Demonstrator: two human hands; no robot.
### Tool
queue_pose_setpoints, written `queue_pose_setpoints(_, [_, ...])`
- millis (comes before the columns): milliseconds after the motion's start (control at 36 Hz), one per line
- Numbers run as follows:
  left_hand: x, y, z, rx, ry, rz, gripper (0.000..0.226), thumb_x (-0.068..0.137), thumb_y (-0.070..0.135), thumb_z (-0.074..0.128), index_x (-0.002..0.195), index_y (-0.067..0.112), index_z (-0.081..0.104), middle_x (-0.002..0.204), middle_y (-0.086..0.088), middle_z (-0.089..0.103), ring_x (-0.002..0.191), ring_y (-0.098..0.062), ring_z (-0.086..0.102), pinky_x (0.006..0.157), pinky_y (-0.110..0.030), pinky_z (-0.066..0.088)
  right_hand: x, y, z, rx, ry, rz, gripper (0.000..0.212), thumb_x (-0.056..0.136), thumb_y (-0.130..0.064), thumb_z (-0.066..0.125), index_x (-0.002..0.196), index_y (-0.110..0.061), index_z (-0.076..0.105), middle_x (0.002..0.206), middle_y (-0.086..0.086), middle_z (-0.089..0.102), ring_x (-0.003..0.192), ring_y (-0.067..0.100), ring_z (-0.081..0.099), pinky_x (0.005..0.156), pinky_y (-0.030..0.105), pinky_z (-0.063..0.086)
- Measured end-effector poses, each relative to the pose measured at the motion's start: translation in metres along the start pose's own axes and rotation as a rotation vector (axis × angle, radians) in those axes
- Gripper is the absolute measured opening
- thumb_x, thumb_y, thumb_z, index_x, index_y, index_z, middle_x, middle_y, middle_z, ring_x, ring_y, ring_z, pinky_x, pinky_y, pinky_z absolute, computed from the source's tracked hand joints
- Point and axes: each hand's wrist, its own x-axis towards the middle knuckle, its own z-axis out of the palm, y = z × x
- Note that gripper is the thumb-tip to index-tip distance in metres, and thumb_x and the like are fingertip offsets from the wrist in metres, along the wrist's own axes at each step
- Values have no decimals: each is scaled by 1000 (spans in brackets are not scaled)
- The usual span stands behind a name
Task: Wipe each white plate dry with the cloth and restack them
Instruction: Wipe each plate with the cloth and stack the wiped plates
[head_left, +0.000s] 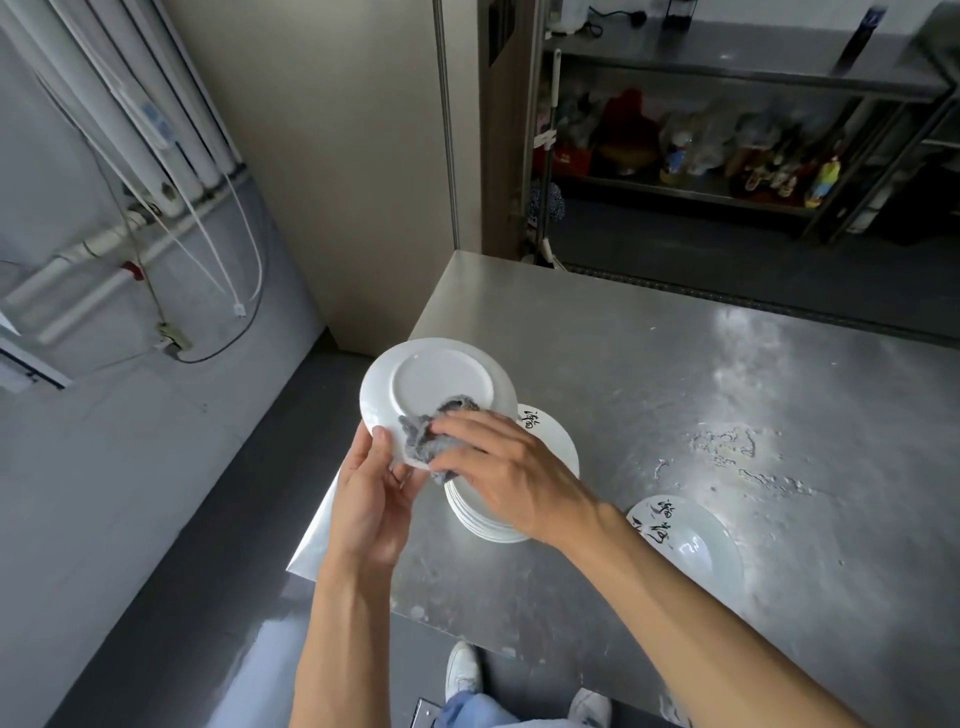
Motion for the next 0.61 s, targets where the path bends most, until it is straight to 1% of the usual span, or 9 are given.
queue_pose_setpoints(139, [0, 2, 2, 24, -10, -29, 40, 106, 29, 53, 143, 18, 62, 135, -12, 70, 106, -22, 73, 84, -32, 63, -16, 8, -8, -12, 51, 64, 29, 89, 8, 65, 107, -11, 77, 135, 12, 62, 127, 31, 57, 105, 44, 47])
queue_pose_setpoints(222, [2, 4, 0, 47, -4, -45, 36, 107, 28, 54, 141, 23, 66, 129, -5, 68, 103, -20, 62, 86, -33, 64, -22, 17, -12, -12, 118, 165, 32, 85, 13, 68, 105, -10, 77, 132, 14, 63, 122, 32, 60, 101, 44, 50])
queue_pose_setpoints(278, [3, 6, -2, 51, -19, -55, 34, 106, 27, 55, 138, 26, 68, 121, -3, 64, 98, -18, 51, 90, -33, 63, -23, 22, -17, 12, 161, 280, 32, 85, 13, 68, 105, -10, 77, 132, 13, 63, 117, 33, 62, 97, 44, 53])
queue_pose_setpoints(306, [3, 7, -2, 58, -35, -57, 34, 106, 27, 55, 138, 26, 68, 116, -1, 64, 92, -16, 51, 89, -33, 64, -22, 25, -20, 29, 179, 328, 32, 86, 13, 66, 106, -10, 76, 133, 13, 63, 115, 33, 63, 95, 43, 54])
queue_pose_setpoints(389, [1, 8, 2, 119, -110, -46, 38, 105, 27, 55, 140, 25, 66, 90, 5, 62, 69, -7, 55, 81, -30, 63, -13, 30, -29, 45, 225, 395, 34, 88, 14, 60, 109, -7, 75, 132, 12, 63, 114, 33, 63, 95, 42, 53])
queue_pose_setpoints(444, [-2, 8, 7, 187, -160, -36, 39, 104, 28, 54, 142, 26, 65, 84, 2, 60, 70, -9, 58, 82, -31, 63, -3, 29, -35, 35, 248, 428, 29, 91, 10, 59, 110, -7, 74, 131, 12, 63, 115, 32, 62, 97, 42, 52])
queue_pose_setpoints(472, [-4, 8, 11, 220, -175, -38, 39, 103, 29, 55, 140, 27, 66, 87, -3, 60, 75, -13, 59, 84, -34, 63, 3, 27, -37, 31, 256, 439, 27, 93, 8, 59, 109, -7, 74, 130, 12, 63, 115, 32, 62, 98, 42, 51])
queue_pose_setpoints(528, [-8, 8, 19, 279, -195, -53, 39, 101, 29, 57, 139, 31, 67, 106, -12, 68, 91, -23, 66, 91, -43, 63, 14, 24, -41, 23, 268, 440, 24, 94, 6, 59, 108, -6, 73, 127, 11, 64, 114, 31, 62, 99, 40, 50])
queue_pose_setpoints(611, [-13, 7, 30, 326, -207, -73, 39, 100, 28, 57, 137, 36, 68, 131, -16, 70, 110, -29, 68, 101, -57, 53, 31, 19, -47, 68, 245, 383, 22, 94, 3, 60, 109, -5, 74, 125, 12, 66, 116, 30, 62, 102, 38, 48])
